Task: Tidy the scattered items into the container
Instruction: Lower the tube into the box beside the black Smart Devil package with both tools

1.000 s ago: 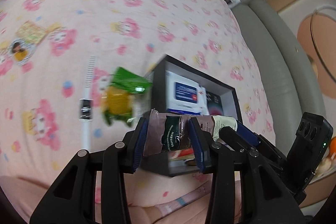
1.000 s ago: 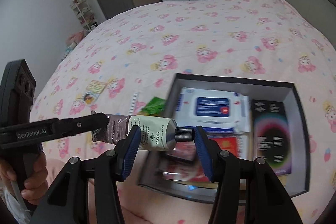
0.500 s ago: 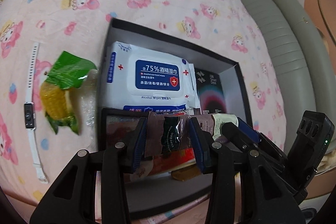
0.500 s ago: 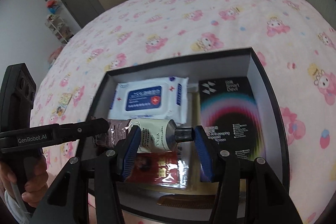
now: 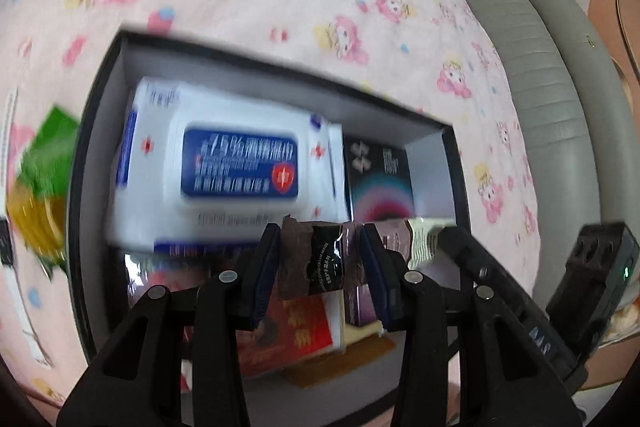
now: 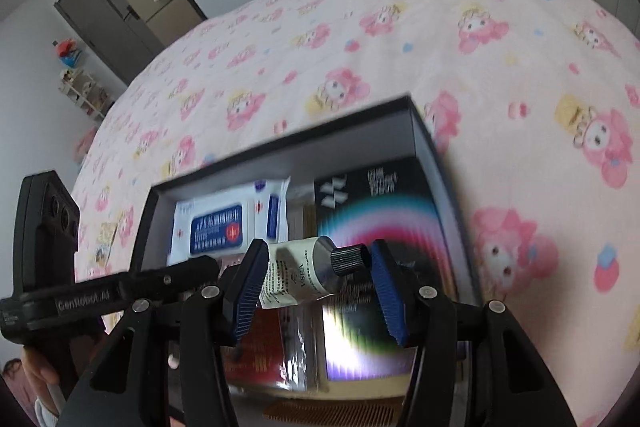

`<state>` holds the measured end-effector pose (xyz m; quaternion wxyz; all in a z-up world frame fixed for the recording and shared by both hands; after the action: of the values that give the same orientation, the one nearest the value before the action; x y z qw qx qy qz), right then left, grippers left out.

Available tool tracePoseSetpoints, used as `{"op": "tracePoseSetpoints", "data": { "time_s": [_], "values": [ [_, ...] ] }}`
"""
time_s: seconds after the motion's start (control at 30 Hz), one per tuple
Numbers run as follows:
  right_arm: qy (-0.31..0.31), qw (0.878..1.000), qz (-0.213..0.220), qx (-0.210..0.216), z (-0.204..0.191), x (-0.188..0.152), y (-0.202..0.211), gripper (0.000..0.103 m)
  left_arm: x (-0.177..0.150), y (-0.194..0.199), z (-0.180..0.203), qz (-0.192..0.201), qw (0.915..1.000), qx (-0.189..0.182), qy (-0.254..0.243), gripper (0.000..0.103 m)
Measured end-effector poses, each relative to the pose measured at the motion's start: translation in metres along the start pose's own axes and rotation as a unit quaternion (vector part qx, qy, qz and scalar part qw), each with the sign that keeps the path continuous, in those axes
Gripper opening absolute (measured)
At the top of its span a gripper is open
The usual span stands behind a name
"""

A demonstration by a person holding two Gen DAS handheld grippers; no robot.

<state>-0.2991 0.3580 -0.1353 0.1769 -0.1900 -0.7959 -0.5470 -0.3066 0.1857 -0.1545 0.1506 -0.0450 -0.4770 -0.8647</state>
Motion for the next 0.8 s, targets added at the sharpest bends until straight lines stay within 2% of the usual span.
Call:
{"op": "tracePoseSetpoints", "data": {
  "time_s": [0.1,0.2,0.37,0.43,0.53,0.63,0.73,0.8],
  "values": [
    [0.006,1.0,0.0,-0.002,0.002,-0.001,-0.004,0.049,0.0,-0.003,0.005,-0.002,0.9997,0.013,-0.018,0.039],
    [-0.01,1.0,-0.01,-0.006,0.011,-0.001,-0.012,0.049,-0.006,-0.015,0.001,-0.023,0.9996,0.01,-0.01,0.039],
    [0.011,0.998,-0.029,-0.054,0.011,-0.006,-0.022,0.049,-0.014,-0.034,-0.006,-0.046,0.9988,0.017,0.0,0.04],
    [0.011,0.998,-0.03,-0.062,0.012,-0.007,-0.023,0.049,-0.017,-0.033,-0.005,-0.043,0.9989,0.021,-0.004,0.04],
    [-0.006,0.998,-0.021,-0.052,0.018,-0.008,-0.014,0.049,-0.024,-0.02,-0.005,-0.027,0.9994,0.022,-0.004,0.039],
    [-0.005,0.999,0.009,-0.032,0.014,-0.012,0.008,0.049,-0.036,-0.009,-0.007,-0.02,0.9992,0.033,-0.011,0.038],
    [0.007,1.0,0.017,-0.02,0.004,-0.02,0.021,0.049,-0.051,-0.01,-0.013,-0.036,0.9983,0.047,-0.004,0.035],
    [0.01,1.0,0.005,-0.019,0.0,-0.025,0.021,0.049,-0.057,-0.014,-0.016,-0.045,0.9978,0.049,0.003,0.034]
  ]
}}
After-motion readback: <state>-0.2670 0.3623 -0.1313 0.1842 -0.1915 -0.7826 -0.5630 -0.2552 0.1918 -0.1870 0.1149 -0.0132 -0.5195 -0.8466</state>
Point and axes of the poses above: each gripper's, at about its wrist camera, not at the fingertips, and y roughly against the way its jaws point, z to its right, x to its top, the point moved 4 cm from there along -y, roughly the way its jaws point, and after that the axes turned 1 degree about -x, right-handed, at the moved point
